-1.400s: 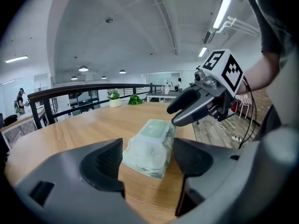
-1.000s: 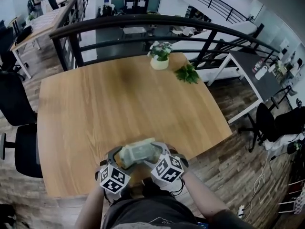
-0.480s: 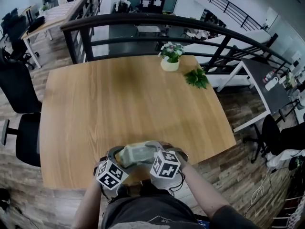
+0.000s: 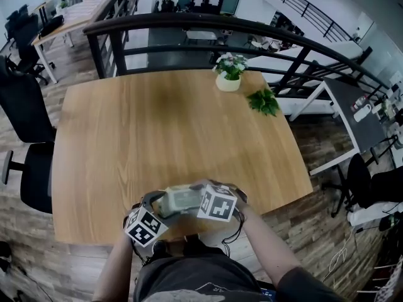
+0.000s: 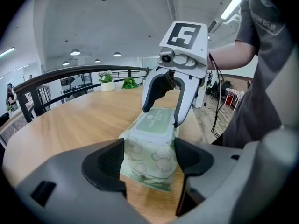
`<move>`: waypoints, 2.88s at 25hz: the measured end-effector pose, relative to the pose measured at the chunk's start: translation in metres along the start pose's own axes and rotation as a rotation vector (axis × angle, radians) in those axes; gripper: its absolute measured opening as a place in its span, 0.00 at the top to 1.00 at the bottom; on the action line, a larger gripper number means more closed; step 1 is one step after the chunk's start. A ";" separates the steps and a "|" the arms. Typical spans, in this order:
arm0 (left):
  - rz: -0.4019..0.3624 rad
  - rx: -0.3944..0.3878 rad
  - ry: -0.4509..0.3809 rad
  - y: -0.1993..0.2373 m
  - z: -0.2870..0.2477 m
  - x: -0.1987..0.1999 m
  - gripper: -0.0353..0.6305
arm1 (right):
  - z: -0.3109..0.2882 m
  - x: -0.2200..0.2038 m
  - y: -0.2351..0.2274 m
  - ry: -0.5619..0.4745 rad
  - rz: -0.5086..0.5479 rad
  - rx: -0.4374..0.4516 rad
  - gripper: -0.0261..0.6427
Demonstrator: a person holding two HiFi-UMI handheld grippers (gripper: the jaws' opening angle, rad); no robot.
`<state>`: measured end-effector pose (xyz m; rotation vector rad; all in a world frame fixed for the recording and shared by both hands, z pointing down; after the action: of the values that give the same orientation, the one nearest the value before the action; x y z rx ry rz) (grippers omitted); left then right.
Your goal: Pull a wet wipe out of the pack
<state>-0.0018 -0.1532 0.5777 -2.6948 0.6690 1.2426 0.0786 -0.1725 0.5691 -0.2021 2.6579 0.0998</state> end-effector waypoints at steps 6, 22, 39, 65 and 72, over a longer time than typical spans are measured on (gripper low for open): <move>0.007 0.016 -0.007 0.000 -0.001 0.001 0.43 | 0.001 0.001 -0.004 -0.007 -0.029 0.046 0.51; 0.002 0.016 -0.011 0.000 -0.001 -0.001 0.44 | 0.006 0.002 -0.013 -0.083 -0.183 0.157 0.53; 0.044 0.024 -0.022 -0.002 0.001 -0.006 0.44 | 0.041 0.016 -0.032 -0.213 -0.166 -0.118 0.56; 0.100 0.109 -0.032 -0.004 0.014 0.002 0.44 | 0.010 -0.016 -0.096 -0.288 -0.444 -0.244 0.58; 0.092 0.168 -0.199 -0.011 0.035 0.050 0.44 | 0.054 -0.018 -0.086 -0.444 -0.413 -0.310 0.62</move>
<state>0.0071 -0.1515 0.5160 -2.3919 0.8370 1.3847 0.1326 -0.2491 0.5263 -0.7329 2.1009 0.3749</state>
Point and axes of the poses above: the fingertips, and each gripper's own axes: z backward along the fingers, y to its left, x out of its top, the point moved 4 cm from there along z, backward along the fingers, and after that the axes turned 6 degrees about -x, right-handed, at the moved point
